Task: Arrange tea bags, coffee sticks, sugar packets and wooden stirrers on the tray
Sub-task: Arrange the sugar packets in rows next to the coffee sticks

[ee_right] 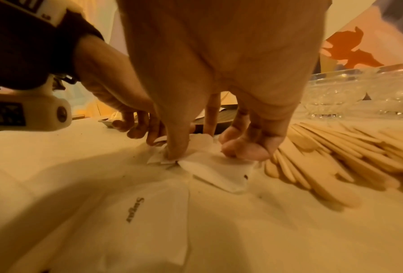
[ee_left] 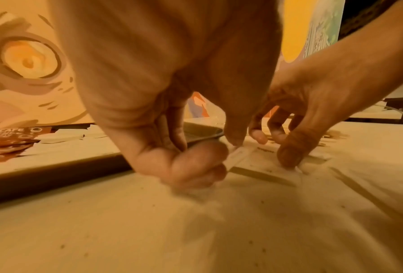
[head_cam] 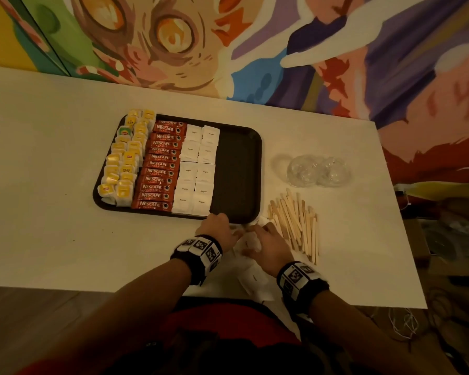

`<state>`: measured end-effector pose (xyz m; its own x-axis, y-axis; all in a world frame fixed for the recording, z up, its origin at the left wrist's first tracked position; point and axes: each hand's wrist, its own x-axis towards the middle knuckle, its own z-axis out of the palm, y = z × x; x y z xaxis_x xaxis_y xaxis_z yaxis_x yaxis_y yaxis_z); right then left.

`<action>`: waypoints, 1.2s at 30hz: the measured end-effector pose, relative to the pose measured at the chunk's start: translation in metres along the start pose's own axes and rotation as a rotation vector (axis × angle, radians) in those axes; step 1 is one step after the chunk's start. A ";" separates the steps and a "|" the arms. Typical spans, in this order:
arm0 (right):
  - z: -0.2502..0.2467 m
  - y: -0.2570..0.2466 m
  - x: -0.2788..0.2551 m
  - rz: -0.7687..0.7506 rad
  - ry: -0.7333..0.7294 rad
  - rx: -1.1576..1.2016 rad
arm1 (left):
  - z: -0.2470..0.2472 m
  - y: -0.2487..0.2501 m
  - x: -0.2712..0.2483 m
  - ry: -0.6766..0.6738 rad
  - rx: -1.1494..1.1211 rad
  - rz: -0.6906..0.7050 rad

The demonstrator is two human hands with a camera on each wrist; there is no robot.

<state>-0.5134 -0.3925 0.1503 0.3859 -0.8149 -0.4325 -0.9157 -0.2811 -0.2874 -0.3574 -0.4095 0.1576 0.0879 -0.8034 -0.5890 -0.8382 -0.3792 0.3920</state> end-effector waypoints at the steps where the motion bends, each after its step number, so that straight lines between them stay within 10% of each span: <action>1: -0.002 0.000 -0.001 0.001 0.003 0.015 | 0.001 0.002 -0.001 -0.003 0.005 -0.017; 16: 0.002 0.004 -0.004 0.081 -0.022 0.223 | -0.002 -0.017 -0.004 -0.031 0.044 -0.116; 36: -0.036 -0.001 0.017 0.171 0.181 1.091 | -0.001 -0.036 -0.010 -0.076 0.110 0.052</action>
<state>-0.5099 -0.4245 0.1737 0.1610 -0.8870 -0.4327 -0.3320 0.3642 -0.8701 -0.3276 -0.3887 0.1501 0.0053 -0.7821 -0.6231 -0.8948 -0.2819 0.3462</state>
